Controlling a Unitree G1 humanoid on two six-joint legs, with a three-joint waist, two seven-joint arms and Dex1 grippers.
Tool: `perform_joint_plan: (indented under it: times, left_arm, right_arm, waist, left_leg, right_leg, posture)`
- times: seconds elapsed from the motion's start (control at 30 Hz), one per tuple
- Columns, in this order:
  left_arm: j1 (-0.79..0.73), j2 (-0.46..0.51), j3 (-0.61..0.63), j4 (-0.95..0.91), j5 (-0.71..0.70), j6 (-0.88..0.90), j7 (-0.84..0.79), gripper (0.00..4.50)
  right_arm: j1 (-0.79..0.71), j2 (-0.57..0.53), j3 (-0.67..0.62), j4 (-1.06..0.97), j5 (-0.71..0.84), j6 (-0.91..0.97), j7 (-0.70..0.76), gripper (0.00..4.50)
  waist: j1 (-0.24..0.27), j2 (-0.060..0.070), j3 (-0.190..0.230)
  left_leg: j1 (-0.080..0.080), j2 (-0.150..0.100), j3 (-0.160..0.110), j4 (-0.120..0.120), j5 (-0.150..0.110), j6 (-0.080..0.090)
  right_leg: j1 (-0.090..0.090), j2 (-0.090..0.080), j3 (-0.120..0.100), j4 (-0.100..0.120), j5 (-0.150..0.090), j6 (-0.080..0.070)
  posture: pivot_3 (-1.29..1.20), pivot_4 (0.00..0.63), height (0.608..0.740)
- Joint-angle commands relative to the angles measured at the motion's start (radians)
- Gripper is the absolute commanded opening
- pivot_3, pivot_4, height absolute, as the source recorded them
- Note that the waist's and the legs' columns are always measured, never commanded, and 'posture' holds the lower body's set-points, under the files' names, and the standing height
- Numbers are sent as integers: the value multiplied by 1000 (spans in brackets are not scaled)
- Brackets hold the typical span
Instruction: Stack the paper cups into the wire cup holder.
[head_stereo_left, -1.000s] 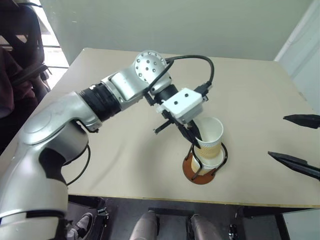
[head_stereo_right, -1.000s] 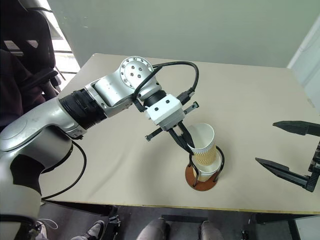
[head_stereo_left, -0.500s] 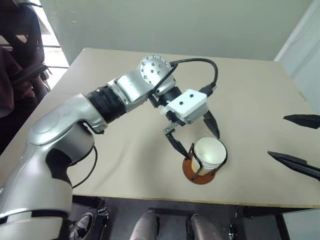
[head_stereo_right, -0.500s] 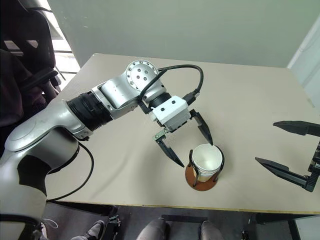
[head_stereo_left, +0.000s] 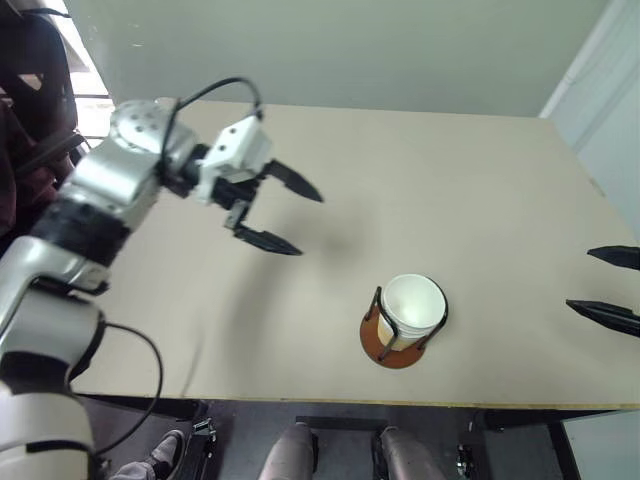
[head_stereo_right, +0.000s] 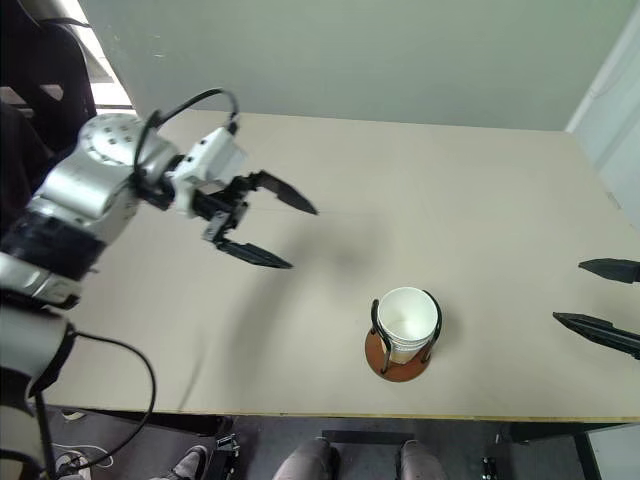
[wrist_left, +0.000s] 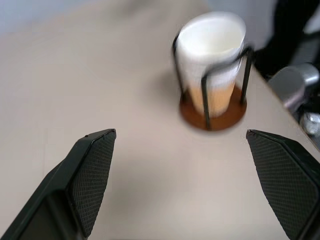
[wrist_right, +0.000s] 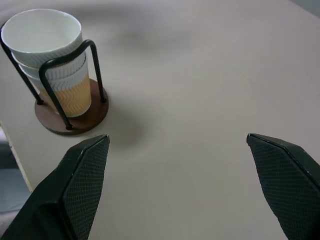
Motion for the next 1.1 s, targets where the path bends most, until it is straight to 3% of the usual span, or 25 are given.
perform_joint_plan:
  times: [0.03,0.23,0.5,0.8,1.1]
  left_arm:
    - [161,91,174,-114,-11,132,57,4471]
    - [589,189,481,-363,-84,284,195,4471]
    - [968,165,825,-612,-123,433,325,4471]
    - [1056,146,963,-711,-139,534,333,4471]
    - [1114,132,1013,-762,-137,576,307,4471]
  right_arm:
    - [-95,-49,83,100,-16,-62,60,4500]
    - [-304,-85,298,255,-71,-135,149,4500]
    - [-599,-61,528,457,-174,-229,265,4500]
    - [-767,-38,683,609,-199,-304,283,4500]
    - [-832,-27,755,654,-195,-326,283,4500]
  waist:
    - [-4,0,0]
    - [-2,0,0]
    - [-7,0,0]
    - [-15,0,0]
    - [-19,0,1]
  left_leg:
    - [0,0,0,-1,0,-1]
    - [0,0,-2,-4,2,-3]
    - [6,0,-2,-5,1,-2]
    - [16,3,-2,-13,0,-2]
    - [17,4,-3,-16,3,-4]
  right_leg:
    - [-1,0,0,0,0,0]
    - [-3,1,-1,2,-2,-4]
    - [-3,1,-1,17,-7,-12]
    - [0,3,-2,21,-7,-33]
    - [-1,4,-2,21,-4,-37]
  posture:
    - [0,150,740]
    - [0,150,740]
    - [0,150,740]
    - [0,150,740]
    - [0,150,740]
